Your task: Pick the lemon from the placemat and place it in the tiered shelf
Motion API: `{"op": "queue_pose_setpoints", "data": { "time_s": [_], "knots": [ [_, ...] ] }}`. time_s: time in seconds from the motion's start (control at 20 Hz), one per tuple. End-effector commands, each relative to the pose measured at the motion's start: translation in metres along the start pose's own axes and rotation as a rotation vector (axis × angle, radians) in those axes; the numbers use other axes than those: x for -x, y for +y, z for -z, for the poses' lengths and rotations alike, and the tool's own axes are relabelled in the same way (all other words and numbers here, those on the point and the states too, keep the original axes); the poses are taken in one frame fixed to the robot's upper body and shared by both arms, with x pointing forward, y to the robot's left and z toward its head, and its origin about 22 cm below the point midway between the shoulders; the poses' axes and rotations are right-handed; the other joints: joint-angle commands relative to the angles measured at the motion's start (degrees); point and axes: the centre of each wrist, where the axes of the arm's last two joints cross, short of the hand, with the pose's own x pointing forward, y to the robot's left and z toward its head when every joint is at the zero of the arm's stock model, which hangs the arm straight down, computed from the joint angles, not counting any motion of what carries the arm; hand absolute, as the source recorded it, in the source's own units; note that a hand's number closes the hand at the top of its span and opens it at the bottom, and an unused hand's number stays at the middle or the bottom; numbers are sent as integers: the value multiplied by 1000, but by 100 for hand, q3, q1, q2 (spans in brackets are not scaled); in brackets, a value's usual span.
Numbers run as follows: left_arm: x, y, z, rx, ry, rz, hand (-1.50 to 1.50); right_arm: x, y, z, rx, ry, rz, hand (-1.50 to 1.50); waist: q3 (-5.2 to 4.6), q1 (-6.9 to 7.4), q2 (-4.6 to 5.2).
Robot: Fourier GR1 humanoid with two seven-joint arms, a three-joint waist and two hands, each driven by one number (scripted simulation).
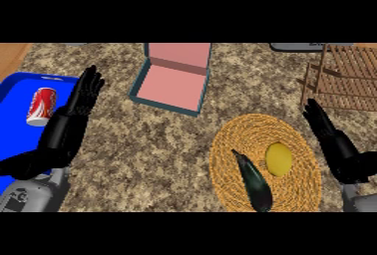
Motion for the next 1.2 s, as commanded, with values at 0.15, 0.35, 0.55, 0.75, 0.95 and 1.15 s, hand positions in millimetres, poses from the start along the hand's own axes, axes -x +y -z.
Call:
{"op": "queue_pose_setpoints", "data": {
  "time_s": [0.15,0.35,0.55,0.75,0.95,1.15],
  "knots": [
    [29,10,-17,-58,206,80,0,-18,-29,-6,446,62,90,-150,-66,-186,-129],
    [49,9,-38,-97,327,45,0,-51,15,18,584,-150,751,150,194,-622,-415],
    [51,1,-39,-93,338,53,0,55,-65,-73,1099,313,-188,150,-85,-417,-38],
    [53,-7,-37,-81,357,42,0,58,0,-82,1335,193,-134,-150,-52,-262,-124],
    [44,-12,-25,-52,365,50,0,16,18,-111,1324,-1,-33,-150,-54,-146,-134],
    [46,-26,-10,-36,358,42,0,15,28,-134,1003,136,-81,-150,-62,-57,-98]
  ]
}}
